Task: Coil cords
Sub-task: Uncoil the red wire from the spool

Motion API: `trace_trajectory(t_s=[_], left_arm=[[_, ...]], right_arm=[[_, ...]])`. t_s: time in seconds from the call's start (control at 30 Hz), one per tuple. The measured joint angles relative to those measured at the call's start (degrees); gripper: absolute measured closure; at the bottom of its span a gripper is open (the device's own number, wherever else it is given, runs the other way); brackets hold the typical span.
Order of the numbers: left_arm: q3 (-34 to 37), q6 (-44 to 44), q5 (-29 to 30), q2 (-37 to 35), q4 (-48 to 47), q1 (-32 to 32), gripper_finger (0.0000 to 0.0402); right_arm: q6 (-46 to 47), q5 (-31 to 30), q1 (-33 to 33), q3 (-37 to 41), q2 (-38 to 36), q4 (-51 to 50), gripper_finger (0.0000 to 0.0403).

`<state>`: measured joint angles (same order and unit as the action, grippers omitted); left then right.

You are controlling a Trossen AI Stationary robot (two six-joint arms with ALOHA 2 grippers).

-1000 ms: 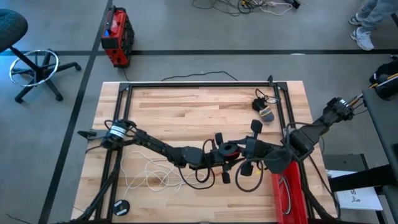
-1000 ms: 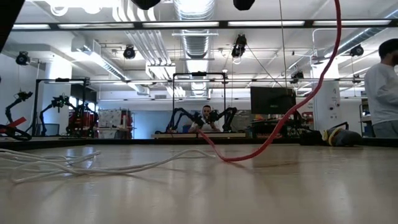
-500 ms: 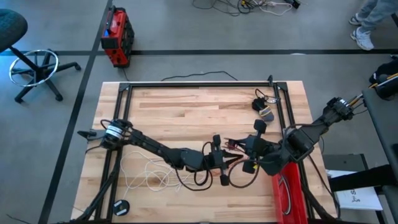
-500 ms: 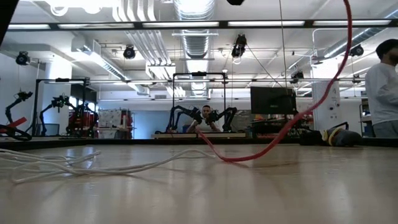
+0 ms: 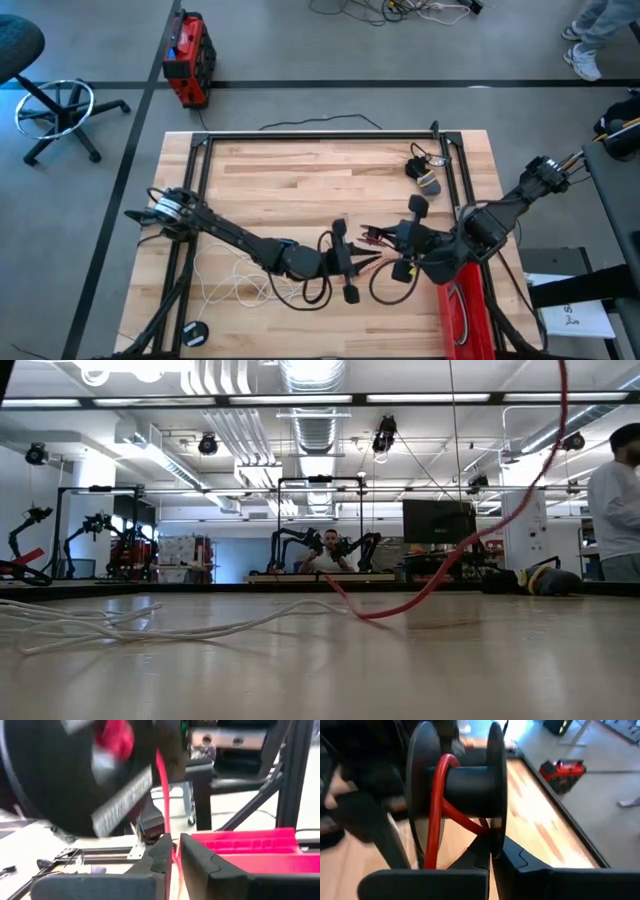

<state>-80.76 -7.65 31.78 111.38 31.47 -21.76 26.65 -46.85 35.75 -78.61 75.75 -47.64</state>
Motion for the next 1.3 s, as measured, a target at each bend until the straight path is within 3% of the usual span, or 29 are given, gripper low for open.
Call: trace_trajectory(t_s=[0.23,0.3,0.5,0.67,0.8,1.07,1.3], left_arm=[[11.5,-0.72,-4.0,0.19,27.47,0.03,0.0325],[13.54,-0.54,-5.03,0.19,31.02,0.32,0.0307],[14.11,0.89,-9.1,0.19,31.32,1.29,0.0251],[14.01,2.01,-9.46,0.19,32.09,1.94,0.0217],[12.65,7.89,-14.65,0.19,28.28,3.36,0.0208],[8.4,13.76,-14.79,0.21,17.57,5.51,0.0243],[10.22,16.21,-16.85,-0.6,18.26,3.21,0.037]], right_arm=[[-8.5,-2.89,-0.27,0.02,0.0,13.9,0.0402],[-10.84,-2.88,-0.56,0.13,0.12,19.05,0.0402],[-18.66,-2.1,-2.75,0.26,1.33,28.7,0.0402],[-18.76,0.62,-4.76,0.28,1.75,29.4,0.0402],[-18.77,0.76,-5.42,0.28,1.7,29.57,0.0402],[-20.24,0.69,-6.08,0.28,1.73,29.53,0.0403],[-20.11,-1.27,-6.08,0.28,0.73,25.98,0.0403]])
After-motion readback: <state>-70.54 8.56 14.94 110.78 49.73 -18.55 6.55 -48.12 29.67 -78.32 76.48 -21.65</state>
